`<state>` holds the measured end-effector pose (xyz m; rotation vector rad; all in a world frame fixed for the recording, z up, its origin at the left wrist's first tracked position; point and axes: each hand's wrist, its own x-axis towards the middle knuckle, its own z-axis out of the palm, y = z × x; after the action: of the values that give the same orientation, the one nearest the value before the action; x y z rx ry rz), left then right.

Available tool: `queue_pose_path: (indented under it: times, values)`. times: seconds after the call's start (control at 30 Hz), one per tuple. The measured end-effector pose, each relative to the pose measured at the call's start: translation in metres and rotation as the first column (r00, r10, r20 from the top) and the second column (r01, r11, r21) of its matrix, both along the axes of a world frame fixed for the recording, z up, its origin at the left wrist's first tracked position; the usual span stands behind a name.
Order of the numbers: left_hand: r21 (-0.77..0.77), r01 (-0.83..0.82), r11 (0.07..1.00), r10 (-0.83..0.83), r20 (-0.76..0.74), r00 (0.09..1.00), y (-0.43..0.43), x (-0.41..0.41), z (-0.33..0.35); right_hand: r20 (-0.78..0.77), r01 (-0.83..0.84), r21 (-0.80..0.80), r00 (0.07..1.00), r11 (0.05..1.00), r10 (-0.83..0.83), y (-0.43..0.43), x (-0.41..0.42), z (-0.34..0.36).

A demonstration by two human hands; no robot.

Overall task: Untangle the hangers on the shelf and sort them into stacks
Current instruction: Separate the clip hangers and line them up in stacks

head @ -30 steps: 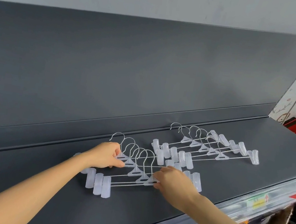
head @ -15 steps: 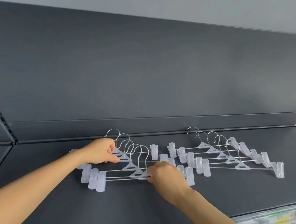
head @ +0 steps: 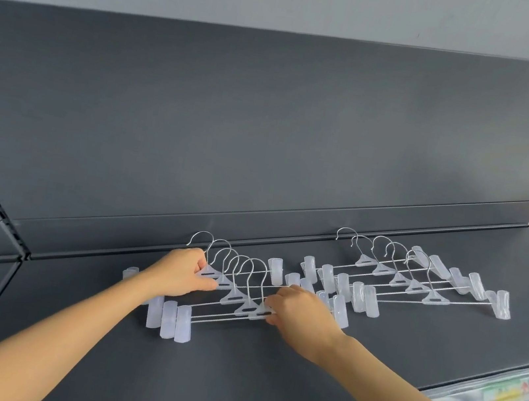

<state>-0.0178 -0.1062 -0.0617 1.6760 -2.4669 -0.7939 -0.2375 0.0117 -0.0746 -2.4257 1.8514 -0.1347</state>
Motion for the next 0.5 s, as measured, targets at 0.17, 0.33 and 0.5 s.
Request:
queue_pose_path:
  times: [0.17, 0.33, 0.5]
  values:
    - [-0.228, -0.078, 0.971, 0.079, -0.005, 0.997, 0.024, -0.013, 0.006, 0.112, 0.019, -0.046, 0.994, 0.999, -0.014, 0.008, -0.008, 0.001]
    - [-0.318, 0.100, 0.943, -0.065, 0.120, 0.991, 0.058, -0.033, 0.004, 0.218, 0.064, -0.272, 0.976, 0.960, -0.004, 0.014, -0.034, 0.005]
    - [-0.257, 0.228, 0.939, -0.158, 0.269, 0.950, 0.074, -0.056, -0.004, 0.178, 0.129, -0.358, 0.982, 0.925, -0.068, 0.022, -0.079, 0.010]
